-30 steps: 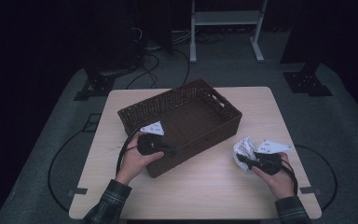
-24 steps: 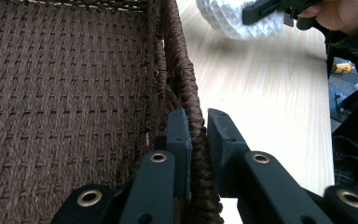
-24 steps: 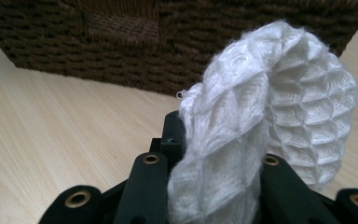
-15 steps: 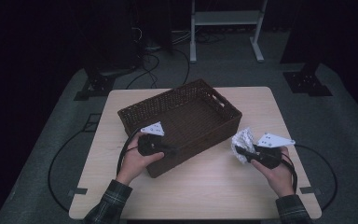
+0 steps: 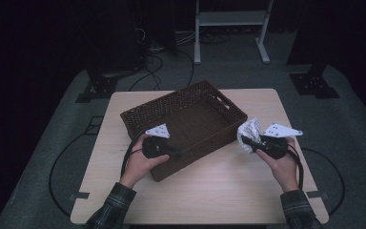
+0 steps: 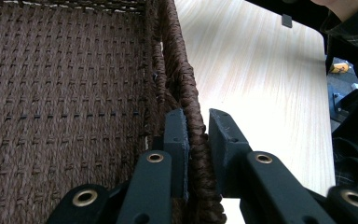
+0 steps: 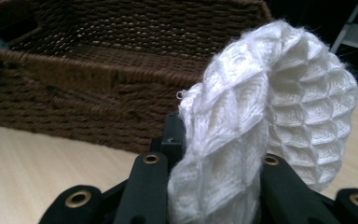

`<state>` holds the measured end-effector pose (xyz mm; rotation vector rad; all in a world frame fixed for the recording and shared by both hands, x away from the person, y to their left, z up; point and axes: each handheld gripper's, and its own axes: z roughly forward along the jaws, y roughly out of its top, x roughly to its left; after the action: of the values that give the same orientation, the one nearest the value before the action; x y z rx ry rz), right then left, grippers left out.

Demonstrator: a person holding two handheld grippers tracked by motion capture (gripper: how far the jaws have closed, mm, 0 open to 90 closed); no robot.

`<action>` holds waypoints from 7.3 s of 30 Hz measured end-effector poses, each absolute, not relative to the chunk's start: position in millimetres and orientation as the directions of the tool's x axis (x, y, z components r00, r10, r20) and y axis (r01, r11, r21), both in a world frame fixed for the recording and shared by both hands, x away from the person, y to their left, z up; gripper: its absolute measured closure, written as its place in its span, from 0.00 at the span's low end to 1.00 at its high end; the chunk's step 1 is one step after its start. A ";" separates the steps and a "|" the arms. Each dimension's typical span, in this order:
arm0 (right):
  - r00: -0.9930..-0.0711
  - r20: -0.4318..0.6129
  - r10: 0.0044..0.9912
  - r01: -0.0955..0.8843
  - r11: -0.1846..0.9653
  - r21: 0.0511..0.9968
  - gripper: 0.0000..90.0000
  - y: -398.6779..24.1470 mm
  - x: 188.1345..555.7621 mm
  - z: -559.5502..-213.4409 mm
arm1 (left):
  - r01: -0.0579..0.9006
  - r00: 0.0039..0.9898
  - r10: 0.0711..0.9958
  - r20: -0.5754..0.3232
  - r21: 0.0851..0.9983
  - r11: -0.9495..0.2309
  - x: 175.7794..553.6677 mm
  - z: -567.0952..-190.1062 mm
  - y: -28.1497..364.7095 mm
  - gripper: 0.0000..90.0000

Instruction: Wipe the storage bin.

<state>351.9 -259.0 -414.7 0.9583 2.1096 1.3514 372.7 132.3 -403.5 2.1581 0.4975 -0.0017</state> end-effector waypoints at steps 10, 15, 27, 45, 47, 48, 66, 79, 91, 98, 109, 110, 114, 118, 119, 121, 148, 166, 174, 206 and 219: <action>-0.637 0.012 0.770 0.323 0.253 0.912 0.82 -259.8 368.6 -414.2 | 0.361 0.916 0.353 -0.190 0.775 -0.519 372.3 -404.9 132.6 0.86; -0.637 0.020 0.770 0.329 0.249 0.911 0.83 -258.1 375.1 -415.2 | 0.367 0.915 0.353 -0.197 0.772 -0.519 372.9 -405.0 132.5 0.86; -0.632 0.030 0.775 0.356 0.255 0.899 0.83 -257.6 381.0 -426.4 | 0.364 0.916 0.353 -0.191 0.765 -0.531 373.0 -405.0 131.9 0.85; -0.620 0.055 0.783 0.428 0.278 0.860 0.83 -254.9 392.0 -455.1 | 0.363 0.916 0.354 -0.188 0.765 -0.532 372.7 -405.1 131.7 0.85; -0.620 0.058 0.783 0.436 0.281 0.855 0.83 -254.2 392.8 -457.5 | 0.363 0.916 0.354 -0.188 0.765 -0.532 372.7 -405.1 131.8 0.85; -0.620 0.056 0.782 0.438 0.286 0.852 0.83 -253.8 393.3 -459.0 | 0.363 0.916 0.354 -0.188 0.765 -0.532 372.7 -405.1 131.7 0.85; -0.626 0.072 0.776 0.494 0.324 0.807 0.83 -246.4 397.9 -481.5 | 0.362 0.916 0.354 -0.187 0.764 -0.533 372.7 -405.1 131.9 0.85; -0.641 0.045 0.766 0.386 0.272 0.881 0.83 -250.4 380.9 -441.7 | 0.363 0.916 0.353 -0.189 0.765 -0.533 372.8 -405.1 132.0 0.86; -0.665 0.030 0.746 0.313 0.242 0.919 0.83 -246.9 369.4 -416.8 | 0.363 0.916 0.353 -0.189 0.764 -0.533 372.8 -405.1 132.1 0.86; -0.667 0.046 0.744 0.347 0.255 0.903 0.83 -242.2 376.3 -431.2 | 0.363 0.916 0.353 -0.190 0.764 -0.533 372.9 -405.1 132.0 0.86; -0.664 0.061 0.746 0.402 0.287 0.870 0.83 -236.8 385.8 -453.1 | 0.363 0.916 0.353 -0.190 0.764 -0.533 372.8 -405.1 132.0 0.86; -0.663 0.061 0.746 0.405 0.289 0.867 0.83 -236.5 386.7 -455.5 | 0.364 0.916 0.353 -0.190 0.764 -0.532 372.8 -405.1 132.0 0.86; -0.662 0.071 0.746 0.427 0.299 0.853 0.83 -234.7 389.7 -463.3 | 0.363 0.916 0.353 -0.190 0.765 -0.532 372.8 -405.1 132.0 0.86; -0.663 0.072 0.745 0.440 0.310 0.843 0.83 -232.8 391.4 -468.3 | 0.363 0.916 0.353 -0.190 0.764 -0.532 372.8 -405.1 132.0 0.86; -0.663 0.071 0.745 0.440 0.311 0.843 0.83 -232.3 391.8 -469.4 | 0.363 0.916 0.353 -0.190 0.764 -0.533 372.8 -405.1 132.0 0.86; -0.665 0.071 0.743 0.447 0.320 0.835 0.83 -231.4 392.6 -471.9 | 0.363 0.916 0.353 -0.189 0.765 -0.533 372.8 -405.1 132.0 0.86; -0.688 0.039 0.725 0.376 0.309 0.873 0.83 -229.4 380.4 -446.6 | 0.364 0.916 0.353 -0.191 0.764 -0.533 373.0 -405.0 132.3 0.86; -0.712 -0.004 0.702 0.287 0.296 0.911 0.83 -223.0 366.8 -419.5 | 0.365 0.916 0.352 -0.193 0.764 -0.532 373.0 -405.0 132.4 0.86; -0.714 0.009 0.700 0.309 0.304 0.901 0.83 -218.9 369.9 -428.4 | 0.365 0.916 0.351 -0.193 0.763 -0.533 373.1 -405.0 132.4 0.86; -0.709 0.052 0.704 0.430 0.372 0.822 0.83 -210.0 387.1 -474.0 | 0.366 0.916 0.351 -0.195 0.763 -0.533 373.1 -405.1 132.3 0.86; -0.726 0.015 0.687 0.347 0.348 0.871 0.83 -209.1 373.4 -445.3 | 0.366 0.916 0.350 -0.195 0.763 -0.533 373.1 -405.1 132.4 0.86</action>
<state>373.4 -209.1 -445.3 0.9119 2.2618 1.3303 373.1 132.4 -405.1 2.1764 0.5088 -0.0225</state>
